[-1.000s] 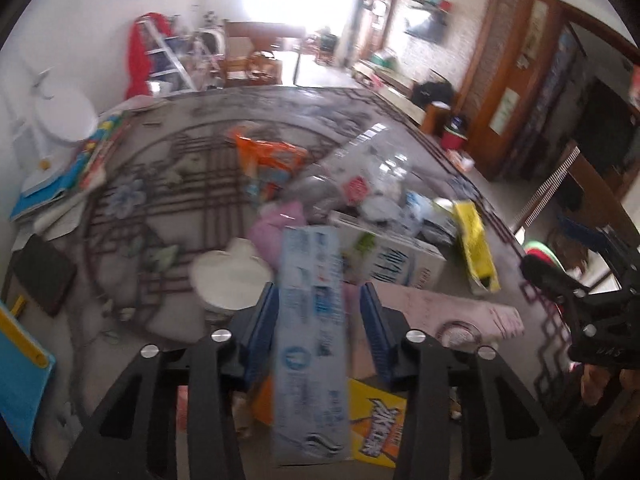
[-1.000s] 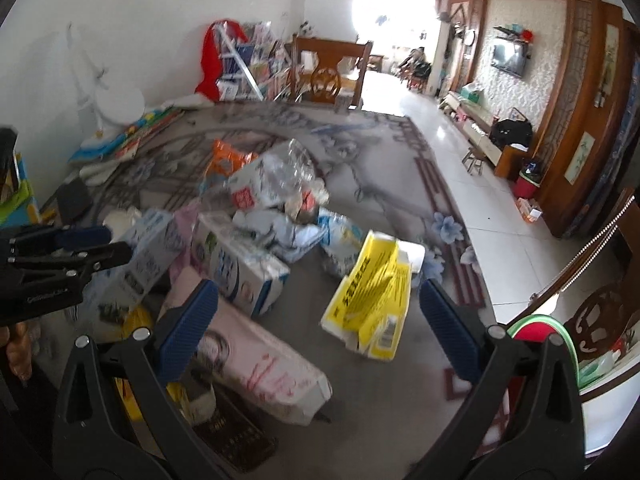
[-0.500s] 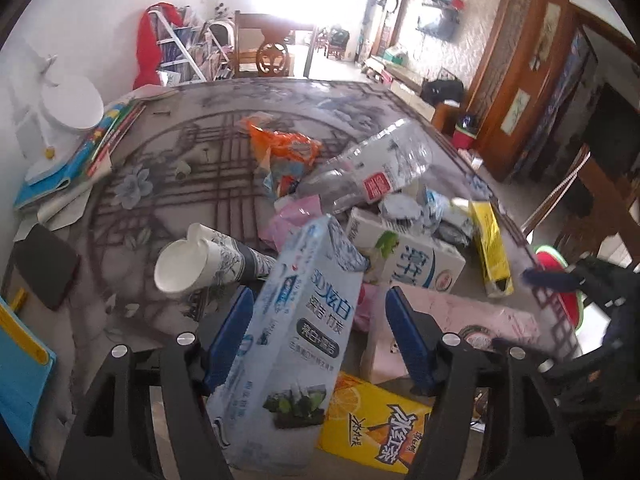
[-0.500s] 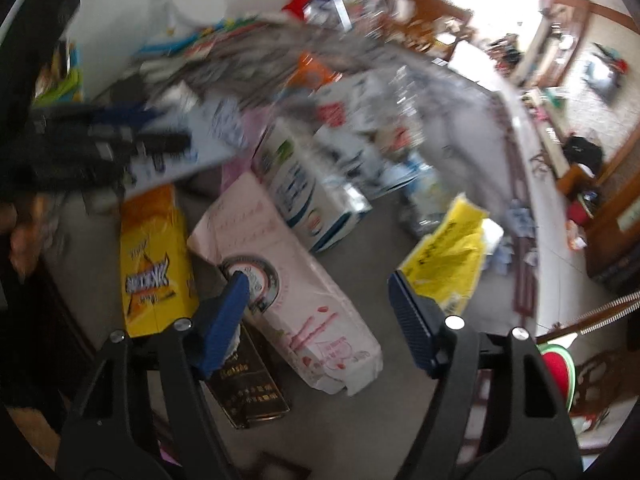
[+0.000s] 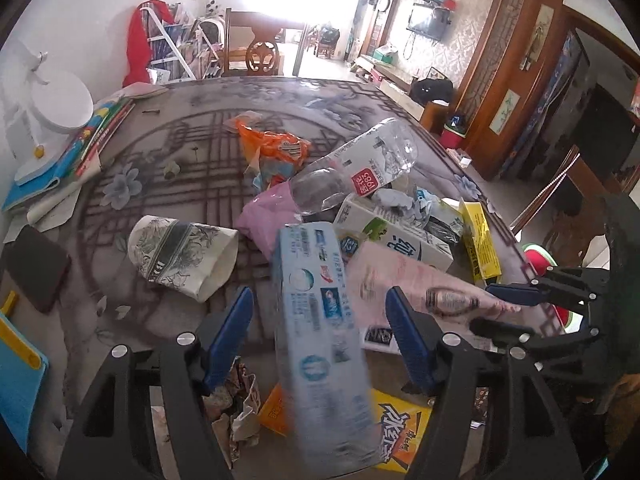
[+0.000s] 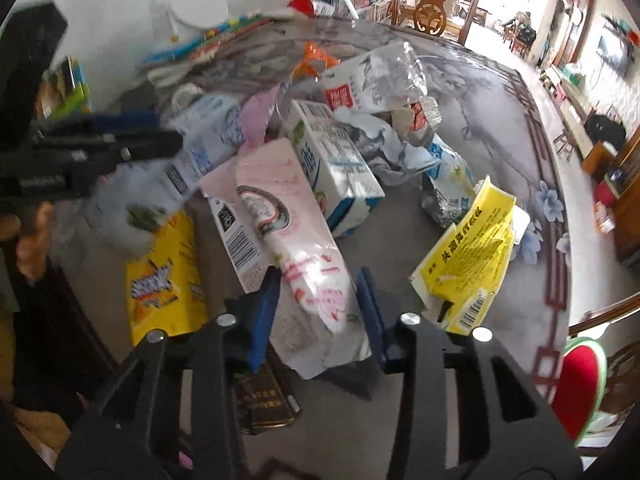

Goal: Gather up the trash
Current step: 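Grasp the blue toothpaste box with the left tool while the right tool grasps the pink-white carton, then carry both cartons to the red bucket and open the right tool over it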

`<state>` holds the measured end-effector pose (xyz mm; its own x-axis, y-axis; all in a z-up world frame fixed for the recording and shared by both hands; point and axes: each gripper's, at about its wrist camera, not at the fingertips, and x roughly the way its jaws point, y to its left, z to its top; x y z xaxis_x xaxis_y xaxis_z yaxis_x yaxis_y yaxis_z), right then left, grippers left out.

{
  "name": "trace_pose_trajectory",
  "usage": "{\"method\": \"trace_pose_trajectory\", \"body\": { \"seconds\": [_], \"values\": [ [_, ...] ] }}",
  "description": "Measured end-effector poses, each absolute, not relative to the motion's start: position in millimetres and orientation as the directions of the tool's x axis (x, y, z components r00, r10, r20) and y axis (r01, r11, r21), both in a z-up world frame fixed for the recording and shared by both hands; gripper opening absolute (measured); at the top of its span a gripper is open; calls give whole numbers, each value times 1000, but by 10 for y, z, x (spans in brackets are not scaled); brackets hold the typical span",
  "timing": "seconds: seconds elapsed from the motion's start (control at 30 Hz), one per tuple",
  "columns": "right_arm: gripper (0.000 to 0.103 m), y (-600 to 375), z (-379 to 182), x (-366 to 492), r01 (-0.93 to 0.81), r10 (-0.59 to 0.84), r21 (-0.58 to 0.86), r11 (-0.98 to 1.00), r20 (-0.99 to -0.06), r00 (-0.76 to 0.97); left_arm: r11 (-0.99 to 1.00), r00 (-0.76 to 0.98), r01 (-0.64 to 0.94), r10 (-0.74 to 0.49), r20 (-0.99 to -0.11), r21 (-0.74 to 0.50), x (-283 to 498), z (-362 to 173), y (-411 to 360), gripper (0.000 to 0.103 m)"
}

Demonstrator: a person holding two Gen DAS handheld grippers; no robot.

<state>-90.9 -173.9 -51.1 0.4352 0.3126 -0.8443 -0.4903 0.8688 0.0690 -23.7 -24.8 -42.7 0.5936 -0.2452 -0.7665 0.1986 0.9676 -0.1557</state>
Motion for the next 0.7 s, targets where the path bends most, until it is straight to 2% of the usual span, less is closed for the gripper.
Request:
{"method": "trace_pose_trajectory", "body": {
  "seconds": [0.23,0.27,0.3,0.4,0.43,0.57,0.7],
  "values": [
    [34,-1906,-405,-914,-442,366,148,885,-807,464,966,541,225,-236,-807,-131,-183,-594,-363,65],
    [34,-1902,-425,-895,-442,362,146,885,-813,456,968,529,216,-225,-818,-126,-162,-637,-364,60],
    [34,-1899,-440,-885,-444,360,146,884,-818,448,969,519,210,-221,-826,-128,-149,-668,-357,48],
    [38,-1819,-531,-878,-461,349,139,877,-843,409,971,518,190,-223,-826,-143,-127,-691,-307,40],
    [40,-1810,-562,-873,-461,345,138,877,-849,400,973,524,185,-215,-824,-136,-137,-682,-302,37],
    [73,-1783,-651,-843,-446,356,171,879,-856,374,972,572,177,-231,-787,-156,-174,-578,-257,34],
    [78,-1708,-699,-795,-438,367,187,879,-852,373,968,617,185,-248,-747,-169,-216,-466,-263,34]
  ]
}}
